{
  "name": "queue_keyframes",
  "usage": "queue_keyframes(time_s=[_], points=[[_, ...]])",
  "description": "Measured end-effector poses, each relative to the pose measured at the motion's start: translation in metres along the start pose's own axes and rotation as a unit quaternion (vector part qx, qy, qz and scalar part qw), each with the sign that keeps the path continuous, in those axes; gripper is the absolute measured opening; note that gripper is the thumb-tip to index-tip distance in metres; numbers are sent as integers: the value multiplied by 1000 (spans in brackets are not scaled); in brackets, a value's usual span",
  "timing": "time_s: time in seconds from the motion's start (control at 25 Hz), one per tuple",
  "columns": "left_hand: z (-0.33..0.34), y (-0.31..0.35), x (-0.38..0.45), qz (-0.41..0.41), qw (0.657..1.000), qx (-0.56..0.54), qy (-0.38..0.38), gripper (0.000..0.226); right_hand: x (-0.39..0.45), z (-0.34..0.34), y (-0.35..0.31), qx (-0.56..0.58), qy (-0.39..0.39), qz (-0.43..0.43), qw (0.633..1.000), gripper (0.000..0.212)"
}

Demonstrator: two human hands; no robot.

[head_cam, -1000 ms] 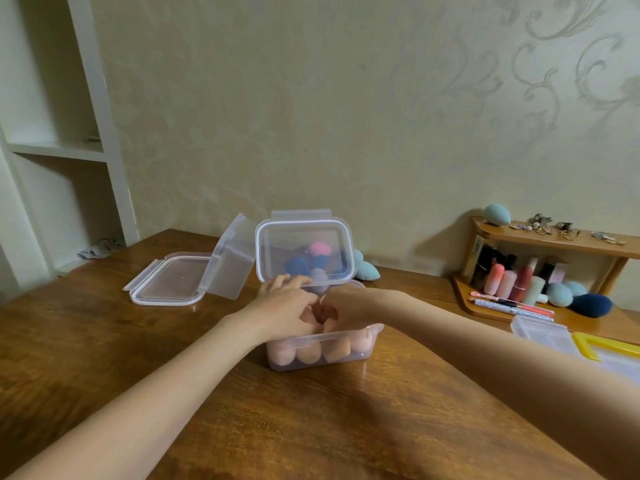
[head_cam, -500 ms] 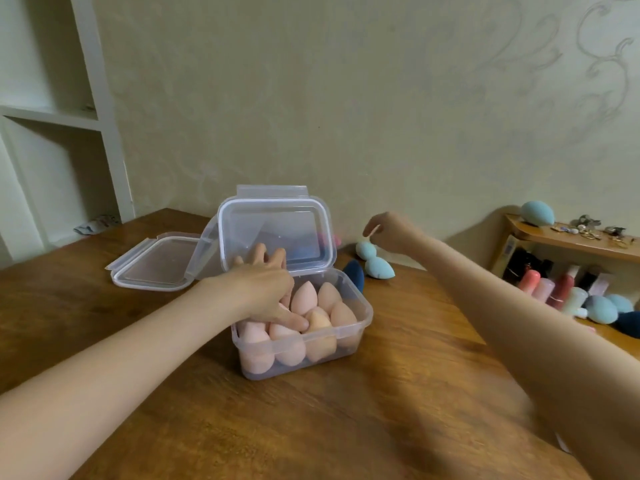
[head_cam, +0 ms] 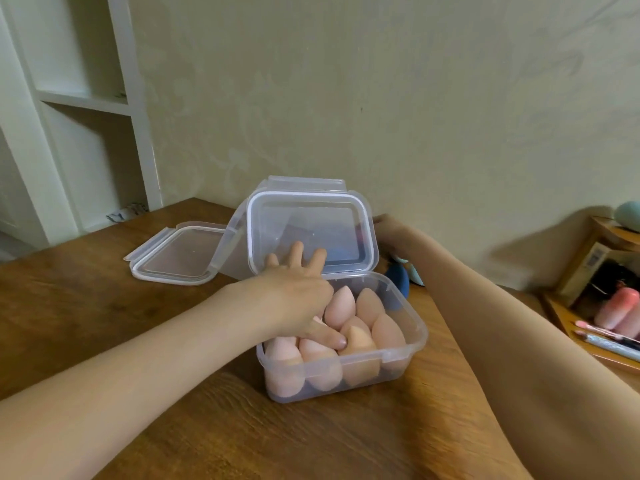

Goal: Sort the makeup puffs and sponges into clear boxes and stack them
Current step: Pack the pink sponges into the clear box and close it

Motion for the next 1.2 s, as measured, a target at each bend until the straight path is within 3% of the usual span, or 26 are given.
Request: queue_keyframes(time_s=[0.12, 0.2, 0.28, 0.36, 0.44, 0.52, 0.68, 0.88, 0.96, 1.04, 1.2], points=[[1, -1, -1, 1, 1000, -22, 4, 39, -21, -39, -7, 116, 176, -7, 978, 16], [2, -2, -2, 14, 999, -35, 10, 38, -53, -66, -20, 121, 206, -42, 970, 24], [1, 0, -8, 38, 998, -49, 12, 40, -97, -77, -39, 140, 102, -72, 982, 36], [0, 3, -15, 64, 995, -75, 0, 40, -142, -69, -56, 76, -109, -80, 988, 36], [-5, 5, -23, 79, 993, -84, -7, 45, -182, -51, -61, -20, -301, -71, 951, 22], [-13, 6, -31, 77, 989, -127, 4, 45, -201, -37, -57, -52, -382, -45, 921, 12], [-23, 25, -39, 83, 940, -326, 46, 24, -200, -21, -54, -70, -386, 4, 920, 12], [-12, 48, -18, -6, 963, -270, 7, 12, -196, -1, -60, -151, -397, 70, 903, 37], [-12, 49, -14, -46, 971, -236, 13, 27, -198, 7, -65, -195, -400, 72, 892, 41], [-8, 51, -12, -52, 972, -228, 8, 33, -198, 11, -67, -212, -399, 68, 889, 43], [-2, 49, -14, -29, 962, -270, -11, 10, -204, 12, -58, -220, -396, 28, 891, 40]])
Point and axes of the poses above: each hand's wrist, its own x-axis towards the middle knuckle, its own z-axis out of the palm, y = z × x, the point moved 5 cm from there along x, towards the middle knuckle, and after that the axes turned 9 degrees about -z, right-handed, at the moved point
